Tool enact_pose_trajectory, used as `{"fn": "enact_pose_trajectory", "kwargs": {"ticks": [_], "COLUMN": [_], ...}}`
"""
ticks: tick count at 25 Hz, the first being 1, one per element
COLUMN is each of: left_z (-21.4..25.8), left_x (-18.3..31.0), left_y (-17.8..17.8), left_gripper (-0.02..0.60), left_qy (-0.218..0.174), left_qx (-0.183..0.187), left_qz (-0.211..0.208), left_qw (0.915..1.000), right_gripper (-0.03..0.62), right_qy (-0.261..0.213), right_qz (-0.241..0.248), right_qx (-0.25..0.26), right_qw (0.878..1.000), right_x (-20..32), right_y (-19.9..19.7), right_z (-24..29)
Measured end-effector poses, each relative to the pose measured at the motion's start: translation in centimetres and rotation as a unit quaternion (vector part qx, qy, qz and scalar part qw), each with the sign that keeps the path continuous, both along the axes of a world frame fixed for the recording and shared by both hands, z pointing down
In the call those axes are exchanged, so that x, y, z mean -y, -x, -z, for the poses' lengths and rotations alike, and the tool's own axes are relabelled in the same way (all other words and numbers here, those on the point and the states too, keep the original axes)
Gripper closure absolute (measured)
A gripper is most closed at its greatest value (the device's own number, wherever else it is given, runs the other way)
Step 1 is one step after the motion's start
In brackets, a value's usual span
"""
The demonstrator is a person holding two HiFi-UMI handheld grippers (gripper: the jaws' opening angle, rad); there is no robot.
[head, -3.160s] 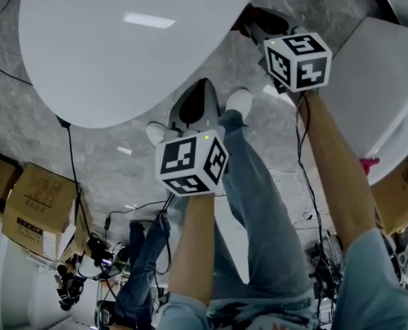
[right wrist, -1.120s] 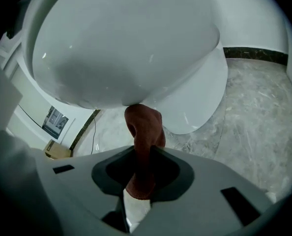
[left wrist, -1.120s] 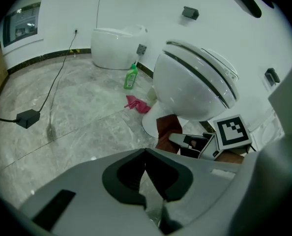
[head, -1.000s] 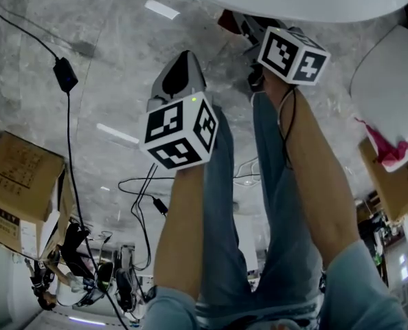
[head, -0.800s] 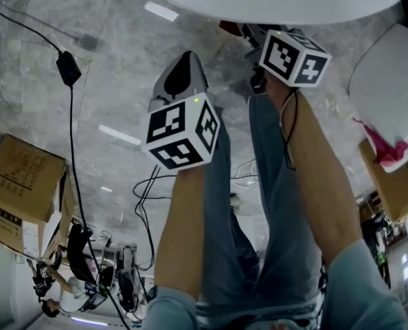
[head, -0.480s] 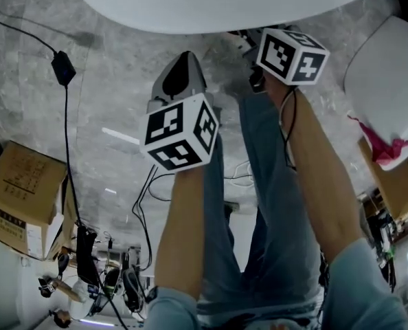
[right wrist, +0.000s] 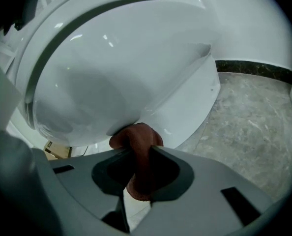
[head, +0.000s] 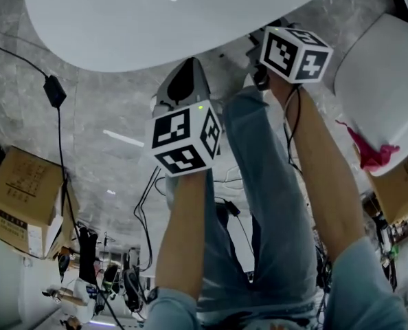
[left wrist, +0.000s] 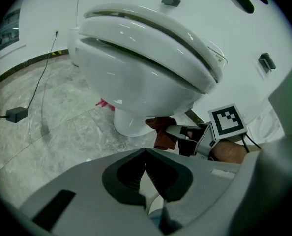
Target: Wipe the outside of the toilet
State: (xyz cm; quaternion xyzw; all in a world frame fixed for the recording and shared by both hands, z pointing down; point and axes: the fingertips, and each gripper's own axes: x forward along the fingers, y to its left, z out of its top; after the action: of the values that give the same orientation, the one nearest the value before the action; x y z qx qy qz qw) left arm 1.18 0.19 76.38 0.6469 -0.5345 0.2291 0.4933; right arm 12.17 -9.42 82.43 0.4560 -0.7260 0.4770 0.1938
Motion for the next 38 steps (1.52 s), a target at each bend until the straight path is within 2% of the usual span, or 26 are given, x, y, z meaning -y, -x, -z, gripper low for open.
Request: {"fn": "enact_pose_trajectory", "kwargs": {"ticks": [6,10,16,21,27,32,38], "left_z": [0.1,0.8,2.2,4.8,8.7,12.3,17.5], "left_x": [1.4,2.3,4.2,5.0,5.6,6.3,7.1], "left_y": [-3.4,-6.1,-9.6,-11.5,-13.3,-12.7,-8.8], "left_gripper": [0.583,0.583,0.583,0.583,0.583,0.584,0.583], "left_qy": [0.002,-0.013,-0.026,-0.037,-0.064,-0.094,-0.127], "left_qx": [0.005,0.035,0.024,0.028,0.027,0.025,0.031], "left_qz": [0.002,-0.041,-0.042,-0.077,-0.128,-0.146,-0.144], "left_qw": [1.0000,0.9985,0.9985,0.9960,0.9894,0.9846,0.9810], "right_gripper": [0.511,0.511,0.511,0.511,0.511,0.511,0.511], "right_qy": [-0.007,-0.013,-0.020,0.003,-0.003,-0.036,-0.071], "right_qz": [0.015,0.041,0.034,0.044,0.032,0.024,0.003], "right_qx": [-0.006,-0.018,-0.031,-0.042,-0.055,-0.081,-0.105], "right_qw": [1.000,0.999,0.999,0.998,0.998,0.996,0.992], "right_x": [2.7,3.9,6.7,5.1,2.6,1.4,-0.2], "right_y": [-3.2,-4.7,-7.6,-9.0,-11.5,-12.7,-11.9], "right_z": [0.3,0.2,1.5,2.4,6.1,10.6,16.3]}}
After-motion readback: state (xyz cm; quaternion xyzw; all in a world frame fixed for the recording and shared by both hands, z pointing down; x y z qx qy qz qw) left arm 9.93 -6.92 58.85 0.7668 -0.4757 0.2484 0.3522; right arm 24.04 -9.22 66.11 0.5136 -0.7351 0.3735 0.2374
